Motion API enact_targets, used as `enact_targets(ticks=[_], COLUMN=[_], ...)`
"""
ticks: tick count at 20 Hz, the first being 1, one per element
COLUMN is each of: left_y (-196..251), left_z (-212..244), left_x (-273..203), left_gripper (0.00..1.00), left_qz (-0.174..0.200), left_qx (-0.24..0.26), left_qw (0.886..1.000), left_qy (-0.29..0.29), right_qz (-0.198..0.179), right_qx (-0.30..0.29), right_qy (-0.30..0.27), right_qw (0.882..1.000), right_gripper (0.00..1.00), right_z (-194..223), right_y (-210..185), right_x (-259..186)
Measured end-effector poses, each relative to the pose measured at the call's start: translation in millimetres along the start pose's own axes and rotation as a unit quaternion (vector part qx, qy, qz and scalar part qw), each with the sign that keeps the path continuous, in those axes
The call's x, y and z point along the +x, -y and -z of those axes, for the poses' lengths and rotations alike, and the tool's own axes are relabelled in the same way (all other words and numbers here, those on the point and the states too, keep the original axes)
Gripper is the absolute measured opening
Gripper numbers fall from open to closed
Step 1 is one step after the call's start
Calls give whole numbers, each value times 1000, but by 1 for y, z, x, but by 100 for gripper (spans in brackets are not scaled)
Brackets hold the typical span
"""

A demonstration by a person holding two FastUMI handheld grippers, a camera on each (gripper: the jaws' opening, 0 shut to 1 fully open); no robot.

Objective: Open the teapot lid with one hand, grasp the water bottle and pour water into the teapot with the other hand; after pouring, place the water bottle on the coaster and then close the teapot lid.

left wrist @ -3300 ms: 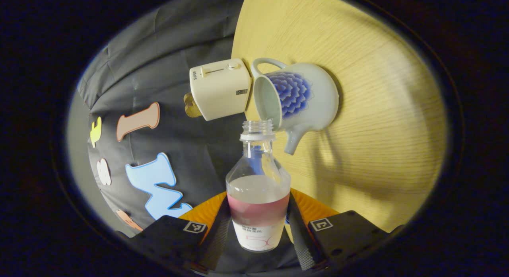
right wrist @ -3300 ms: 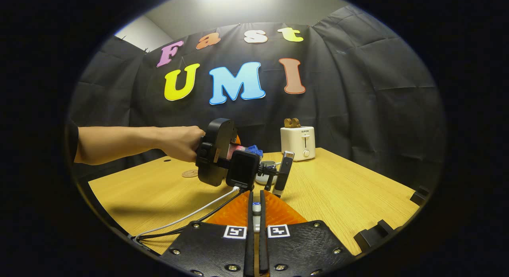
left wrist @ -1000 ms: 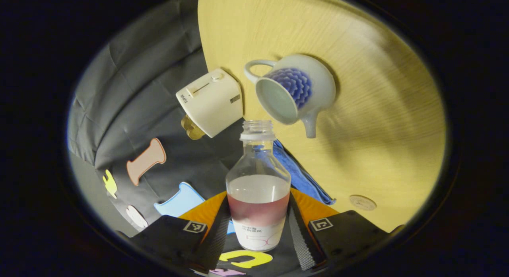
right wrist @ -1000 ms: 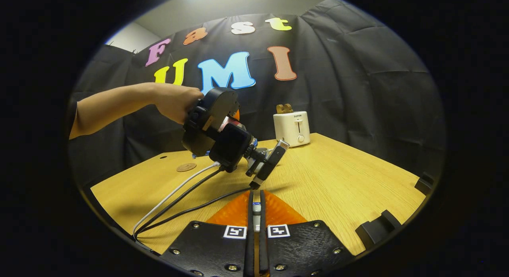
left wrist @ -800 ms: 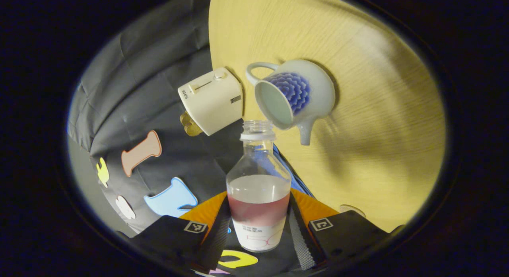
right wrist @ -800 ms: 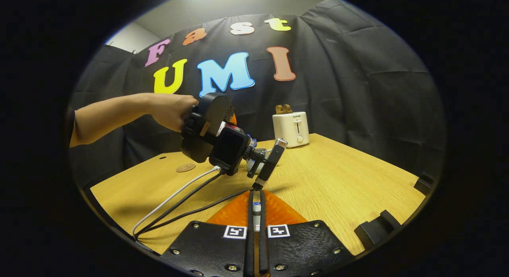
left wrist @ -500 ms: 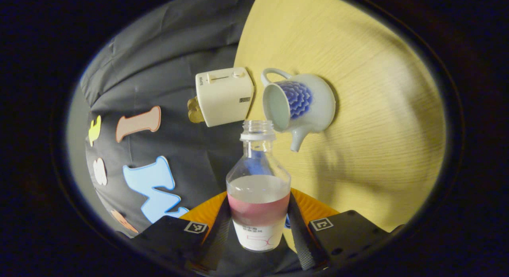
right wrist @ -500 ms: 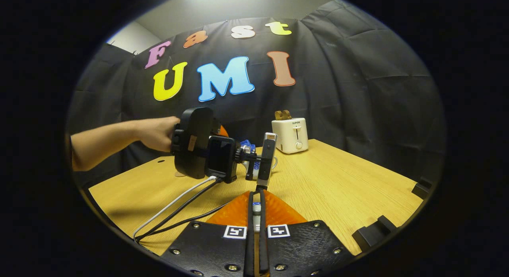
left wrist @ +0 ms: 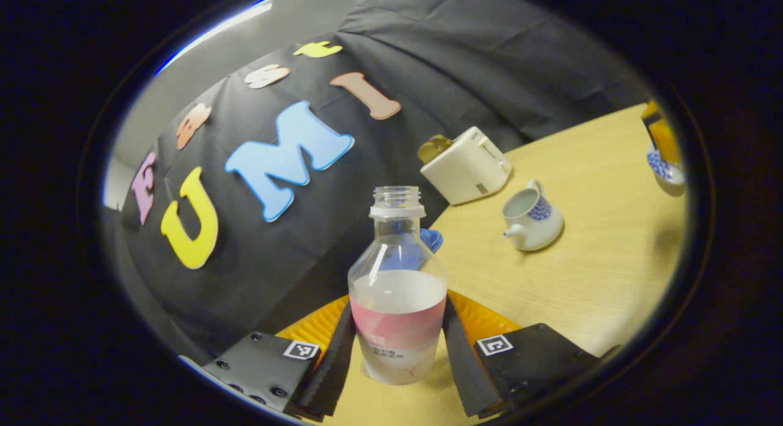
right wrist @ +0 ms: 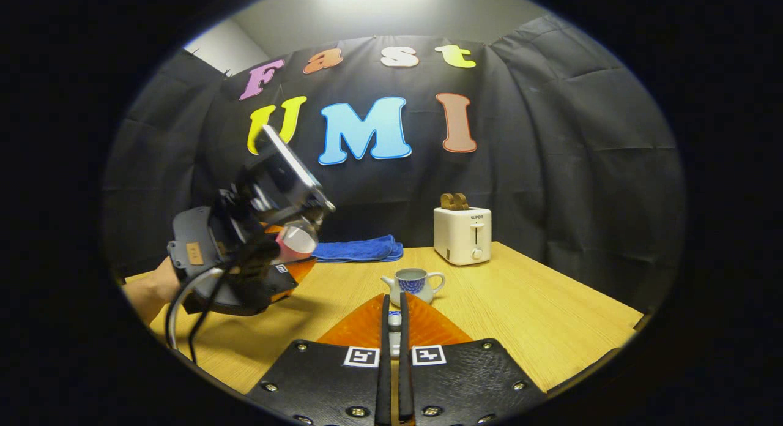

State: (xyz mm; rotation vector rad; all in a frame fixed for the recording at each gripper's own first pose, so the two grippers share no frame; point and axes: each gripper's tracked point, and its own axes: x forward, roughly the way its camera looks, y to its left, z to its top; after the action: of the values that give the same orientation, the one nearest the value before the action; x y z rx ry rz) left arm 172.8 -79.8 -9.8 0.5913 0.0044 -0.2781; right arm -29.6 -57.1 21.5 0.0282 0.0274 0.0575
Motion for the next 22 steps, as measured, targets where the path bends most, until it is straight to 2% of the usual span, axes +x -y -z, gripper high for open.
enact_targets(ticks=[2,3,4,6,9,11,14,16,22], left_y=[-14,-34,-43,-68,-79,-85,-97,-95,-96], left_z=[5,8,12,20,31,40,69,82,108], left_x=[-2,-4,-8,-5,21,40,76,88,100], left_gripper=[86,86,85,85,84,85,84,85,84], left_qz=[-3,-11,-24,-56,-67,-73,-81,-78,-90], left_qx=[-101,-173,-217,-244,-296,-309,-298,-306,-283], left_qw=[995,984,975,967,951,946,950,949,955], left_qy=[22,36,45,54,62,60,34,18,-7], right_qz=[-5,-10,-13,-18,-23,-22,-14,-9,-17], right_qx=[-1,-3,1,7,23,26,45,52,45], right_qy=[-5,-14,-22,-30,-29,-28,-34,-44,-46], right_qw=[1000,1000,1000,999,999,999,998,998,998], right_gripper=[5,5,5,5,5,5,5,5,5], right_z=[1,6,10,13,8,6,9,14,13], right_y=[-7,-14,-18,-25,-29,-27,-13,-7,-13], right_x=[10,18,23,28,31,30,32,35,33])
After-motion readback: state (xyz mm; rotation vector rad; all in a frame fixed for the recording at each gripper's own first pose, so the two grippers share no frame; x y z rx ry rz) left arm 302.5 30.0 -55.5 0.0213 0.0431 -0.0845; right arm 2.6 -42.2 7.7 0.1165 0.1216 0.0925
